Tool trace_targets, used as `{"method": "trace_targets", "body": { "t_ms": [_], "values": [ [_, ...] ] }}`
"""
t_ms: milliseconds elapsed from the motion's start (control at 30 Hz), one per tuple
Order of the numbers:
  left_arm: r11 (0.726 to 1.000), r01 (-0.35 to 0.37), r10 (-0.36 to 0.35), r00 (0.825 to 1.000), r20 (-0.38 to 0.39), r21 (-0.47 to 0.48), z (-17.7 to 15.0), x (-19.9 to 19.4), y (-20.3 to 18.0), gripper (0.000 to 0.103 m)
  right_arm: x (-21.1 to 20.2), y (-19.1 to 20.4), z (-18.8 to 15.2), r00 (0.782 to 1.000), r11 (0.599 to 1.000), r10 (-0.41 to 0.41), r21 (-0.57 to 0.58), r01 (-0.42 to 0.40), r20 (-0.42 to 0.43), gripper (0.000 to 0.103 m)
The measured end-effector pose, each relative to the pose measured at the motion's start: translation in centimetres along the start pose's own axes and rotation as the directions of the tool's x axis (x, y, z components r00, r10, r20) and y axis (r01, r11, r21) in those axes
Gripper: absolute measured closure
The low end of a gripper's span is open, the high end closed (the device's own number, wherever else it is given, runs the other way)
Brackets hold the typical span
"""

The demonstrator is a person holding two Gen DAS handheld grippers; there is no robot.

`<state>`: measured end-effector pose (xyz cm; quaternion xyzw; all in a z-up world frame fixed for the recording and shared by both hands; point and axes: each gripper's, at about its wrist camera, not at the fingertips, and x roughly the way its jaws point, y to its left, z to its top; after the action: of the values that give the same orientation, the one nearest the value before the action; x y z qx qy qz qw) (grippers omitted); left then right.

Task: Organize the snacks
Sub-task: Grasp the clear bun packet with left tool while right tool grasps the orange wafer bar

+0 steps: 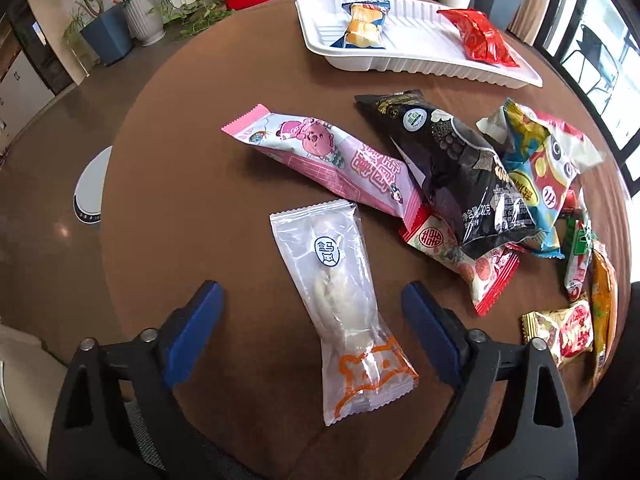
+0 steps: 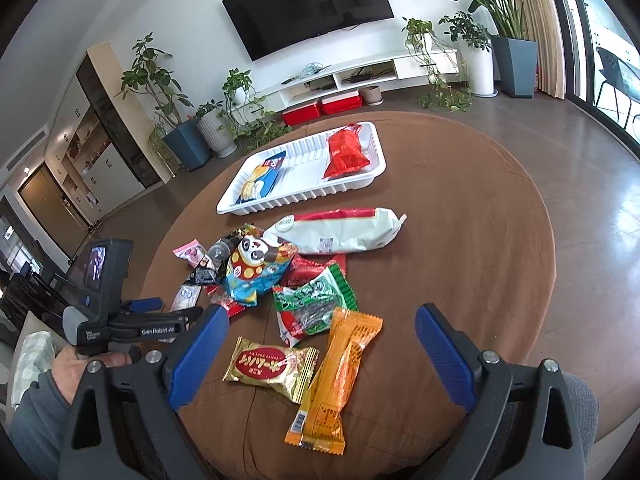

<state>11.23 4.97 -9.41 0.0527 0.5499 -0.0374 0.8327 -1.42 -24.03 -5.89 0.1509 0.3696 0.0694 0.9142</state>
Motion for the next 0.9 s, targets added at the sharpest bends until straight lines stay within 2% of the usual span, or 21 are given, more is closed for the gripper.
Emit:
{"method": "trace_targets", "body": {
  "t_ms": [133, 167, 233, 300, 433, 500, 700, 833, 900],
  "values": [
    [0.999, 0.047, -0.047, 0.999, 0.005, 0.005, 0.1, -0.1, 0.3, 0.032, 0.3, 0.7, -1.3, 0.999, 0.999, -0.018, -0.037, 0.016, -0.049, 0.008],
    [0.999, 0.051, -0.051, 0.999, 0.008, 0.010, 0.2, -0.1, 0.2, 0.035, 0.6, 0.8, -1.6, 0.998, 0.999, -0.026, -0.038, 0.023, -0.061, 0.011],
    [0.998, 0.059, -0.060, 0.998, 0.014, 0.025, 0.2, -0.2, -0.1, 0.046, 1.5, 0.6, -2.1, 0.993, 0.999, -0.048, -0.023, 0.046, -0.107, 0.020],
    [0.997, 0.069, -0.070, 0.997, 0.016, 0.043, 0.2, -0.3, -0.4, 0.055, 2.4, 0.2, -2.4, 0.987, 0.998, -0.068, -0.003, 0.068, -0.149, 0.032],
    [0.994, 0.093, -0.094, 0.995, 0.013, 0.062, -0.2, -0.6, -0.6, 0.068, 3.8, -0.5, -3.1, 0.968, 0.993, -0.114, -0.004, 0.116, -0.223, 0.034],
    [0.991, 0.113, -0.114, 0.993, 0.014, 0.068, -0.4, -0.8, -0.4, 0.072, 4.3, -0.4, -3.4, 0.962, 0.992, -0.125, -0.016, 0.125, -0.243, 0.036],
    [0.987, 0.133, -0.135, 0.991, 0.014, 0.092, -1.4, -1.3, -0.4, 0.074, 5.9, 0.4, -4.2, 0.942, 0.986, -0.164, -0.084, 0.146, -0.292, 0.045],
    [0.985, 0.126, -0.128, 0.992, 0.007, 0.117, -1.4, -1.3, -0.6, 0.074, 6.2, 1.1, -4.5, 0.940, 0.975, -0.205, -0.144, 0.171, -0.273, 0.048],
    [0.985, 0.121, -0.123, 0.992, 0.010, 0.123, -1.4, -1.2, -0.6, 0.074, 6.3, 1.2, -4.5, 0.937, 0.969, -0.224, -0.167, 0.183, -0.269, 0.052]
  ]
}}
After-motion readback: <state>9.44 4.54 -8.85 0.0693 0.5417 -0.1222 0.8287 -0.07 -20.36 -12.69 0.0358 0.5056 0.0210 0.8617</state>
